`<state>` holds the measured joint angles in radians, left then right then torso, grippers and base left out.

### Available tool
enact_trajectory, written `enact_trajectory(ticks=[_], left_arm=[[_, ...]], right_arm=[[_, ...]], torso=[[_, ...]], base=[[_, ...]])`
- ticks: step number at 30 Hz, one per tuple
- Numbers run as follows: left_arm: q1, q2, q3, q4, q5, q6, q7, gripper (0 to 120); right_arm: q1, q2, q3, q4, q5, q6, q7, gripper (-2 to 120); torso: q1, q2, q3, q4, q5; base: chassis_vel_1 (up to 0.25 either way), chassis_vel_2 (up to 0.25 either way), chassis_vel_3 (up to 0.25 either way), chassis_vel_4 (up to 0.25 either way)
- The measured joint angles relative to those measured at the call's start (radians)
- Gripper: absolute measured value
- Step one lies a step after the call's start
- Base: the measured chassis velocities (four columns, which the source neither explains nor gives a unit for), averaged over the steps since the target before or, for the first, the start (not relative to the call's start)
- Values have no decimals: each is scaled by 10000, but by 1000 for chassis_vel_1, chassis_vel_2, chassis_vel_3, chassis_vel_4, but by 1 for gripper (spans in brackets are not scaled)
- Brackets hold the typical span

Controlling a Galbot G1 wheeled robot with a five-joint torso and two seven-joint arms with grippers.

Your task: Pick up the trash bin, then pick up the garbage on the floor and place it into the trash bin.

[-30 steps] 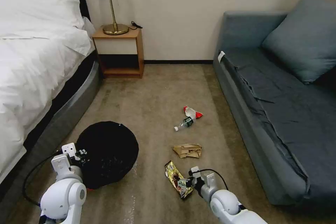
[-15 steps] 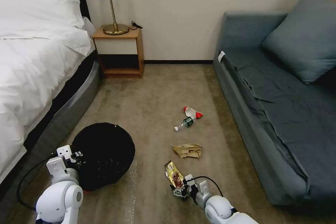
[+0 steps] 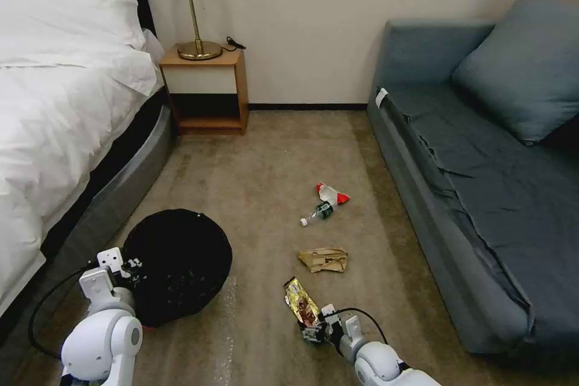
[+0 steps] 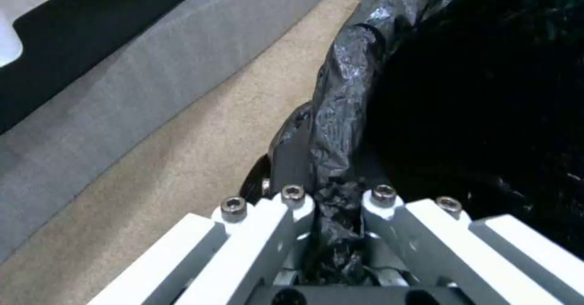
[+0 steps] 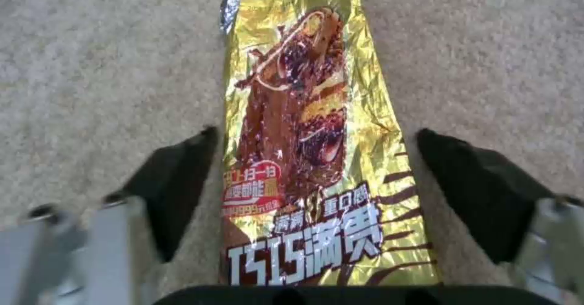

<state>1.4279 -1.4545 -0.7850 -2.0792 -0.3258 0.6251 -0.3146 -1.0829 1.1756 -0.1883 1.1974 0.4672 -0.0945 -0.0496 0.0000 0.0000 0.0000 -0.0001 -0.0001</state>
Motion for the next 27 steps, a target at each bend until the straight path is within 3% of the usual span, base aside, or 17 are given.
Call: enact_trajectory(ticks=[1,5,16,20,27], left_arm=[[0,0,0,0,0,0,0,4],[1,20,-23,15,-17,0,-1,4],[-32,20,13,61,-29,-12,-6,4],[-60,19,41,62,-30,-13,-10,4],[-86,31,53,62,-46,3,-11,4]], right_arm=[[0,0,0,0,0,0,0,79],[-29,13,1,-35,-130,110,-19,59],[-142,-133,18,82,-260,271,-23,23],[-201,-382,45,274,-256,306,-25,5],[-282,-764,81,736,-76,334,-10,0]], torso=[[0,0,0,0,0],[0,0,0,0,-1],[0,0,0,1,3],[0,0,0,1,3],[0,0,0,1,2]], base=[[0,0,0,0],[0,0,0,0],[0,0,0,0],[0,0,0,0],[0,0,0,0]])
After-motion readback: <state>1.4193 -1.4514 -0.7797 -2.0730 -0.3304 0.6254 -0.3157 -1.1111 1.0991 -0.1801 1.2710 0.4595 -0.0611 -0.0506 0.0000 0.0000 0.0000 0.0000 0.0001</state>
